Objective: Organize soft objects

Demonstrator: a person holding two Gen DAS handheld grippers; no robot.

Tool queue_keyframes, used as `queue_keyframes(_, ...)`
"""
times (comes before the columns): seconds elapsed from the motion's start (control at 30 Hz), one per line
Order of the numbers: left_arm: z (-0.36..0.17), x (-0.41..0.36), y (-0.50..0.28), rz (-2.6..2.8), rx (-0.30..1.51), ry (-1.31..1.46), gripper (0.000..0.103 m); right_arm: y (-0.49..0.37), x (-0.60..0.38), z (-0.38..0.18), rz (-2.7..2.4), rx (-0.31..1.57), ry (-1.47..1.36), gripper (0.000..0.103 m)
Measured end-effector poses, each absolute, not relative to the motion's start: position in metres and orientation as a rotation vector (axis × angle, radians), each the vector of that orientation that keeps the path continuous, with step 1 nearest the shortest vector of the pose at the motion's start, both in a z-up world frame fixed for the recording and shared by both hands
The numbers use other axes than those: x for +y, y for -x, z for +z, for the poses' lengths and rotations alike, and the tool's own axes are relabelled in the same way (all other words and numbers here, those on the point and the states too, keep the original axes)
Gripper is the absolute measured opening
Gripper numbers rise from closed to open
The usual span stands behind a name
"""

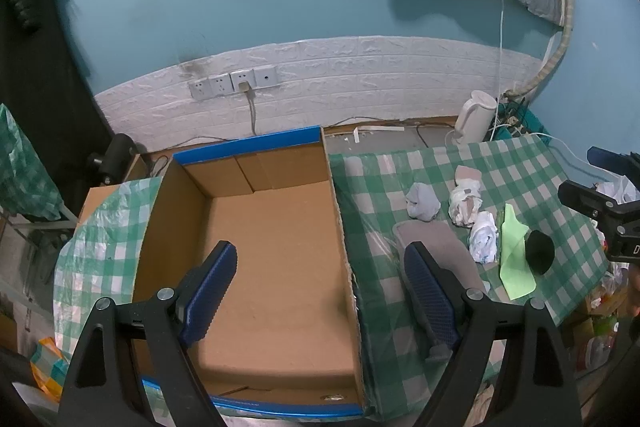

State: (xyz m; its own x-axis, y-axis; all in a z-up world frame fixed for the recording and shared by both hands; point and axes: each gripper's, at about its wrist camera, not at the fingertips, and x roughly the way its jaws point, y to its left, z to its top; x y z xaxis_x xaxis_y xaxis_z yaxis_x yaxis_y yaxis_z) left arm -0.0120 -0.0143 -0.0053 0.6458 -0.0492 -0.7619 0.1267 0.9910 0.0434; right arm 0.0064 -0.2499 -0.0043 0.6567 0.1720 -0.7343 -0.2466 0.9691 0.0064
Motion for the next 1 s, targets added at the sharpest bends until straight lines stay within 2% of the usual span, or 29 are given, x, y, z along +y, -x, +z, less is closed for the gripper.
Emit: queue_keyframes(1.0,-0.0057,-0.0175,0.0114,-0.110,0.877,-0.099,0.087,-0.0055,-0.2497,-0.0056,0.236,0.827,0.103,0.101)
